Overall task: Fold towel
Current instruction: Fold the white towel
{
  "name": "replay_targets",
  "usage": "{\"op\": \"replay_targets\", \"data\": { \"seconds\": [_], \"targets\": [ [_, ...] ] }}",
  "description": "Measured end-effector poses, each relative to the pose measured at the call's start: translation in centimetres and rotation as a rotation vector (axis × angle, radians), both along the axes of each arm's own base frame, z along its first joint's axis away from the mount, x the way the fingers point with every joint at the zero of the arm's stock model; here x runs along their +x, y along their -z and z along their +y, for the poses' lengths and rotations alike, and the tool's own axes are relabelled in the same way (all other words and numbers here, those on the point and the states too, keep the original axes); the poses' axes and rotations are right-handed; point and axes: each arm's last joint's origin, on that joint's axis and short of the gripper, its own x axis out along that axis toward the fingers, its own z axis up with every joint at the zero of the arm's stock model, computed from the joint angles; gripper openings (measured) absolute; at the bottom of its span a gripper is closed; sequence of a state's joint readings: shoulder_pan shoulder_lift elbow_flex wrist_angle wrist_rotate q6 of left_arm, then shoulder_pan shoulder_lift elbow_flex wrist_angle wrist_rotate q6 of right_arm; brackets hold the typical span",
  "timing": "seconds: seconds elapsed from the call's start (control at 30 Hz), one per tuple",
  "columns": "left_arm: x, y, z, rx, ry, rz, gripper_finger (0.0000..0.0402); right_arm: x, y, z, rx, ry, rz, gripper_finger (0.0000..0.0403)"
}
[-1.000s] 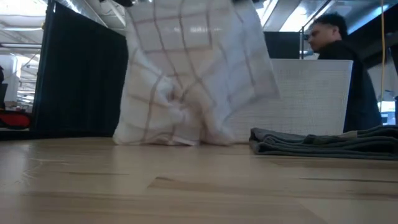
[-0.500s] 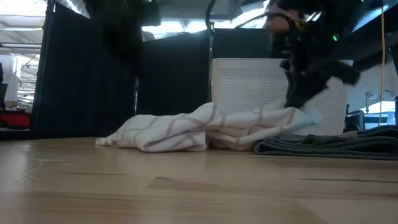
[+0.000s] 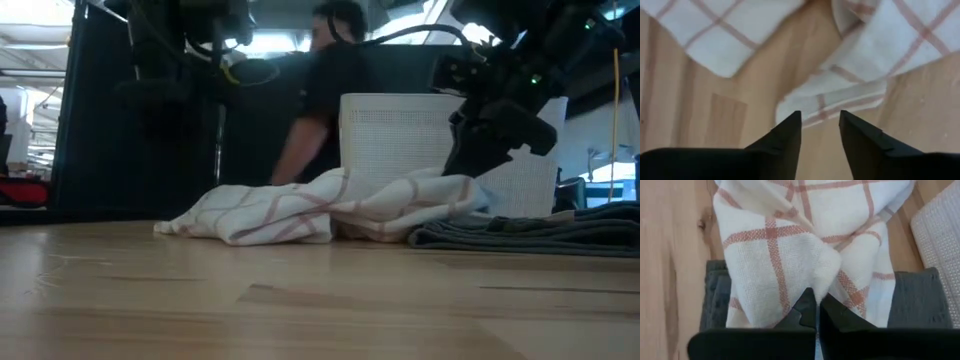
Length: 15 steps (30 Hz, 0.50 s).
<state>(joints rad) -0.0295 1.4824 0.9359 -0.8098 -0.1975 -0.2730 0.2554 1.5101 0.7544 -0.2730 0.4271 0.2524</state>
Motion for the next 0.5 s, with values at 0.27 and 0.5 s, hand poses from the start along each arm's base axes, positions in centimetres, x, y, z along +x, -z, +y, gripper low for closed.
{"op": "replay_targets", "data": {
  "seconds": [0.27,0.5],
  "targets": [
    [-2.4,3.9,2.8,-0.064,0.001,-0.002,0.0167,0.2,-0.1,0.1,0.009,-0.035,-0.014,0.0002],
    [-2.9,6.0,3.3,-0.074,0.09,-0.078,0.0167,0.3,-0.2,0.2,0.002,-0.053,-0.024,0.0003]
  ]
}}
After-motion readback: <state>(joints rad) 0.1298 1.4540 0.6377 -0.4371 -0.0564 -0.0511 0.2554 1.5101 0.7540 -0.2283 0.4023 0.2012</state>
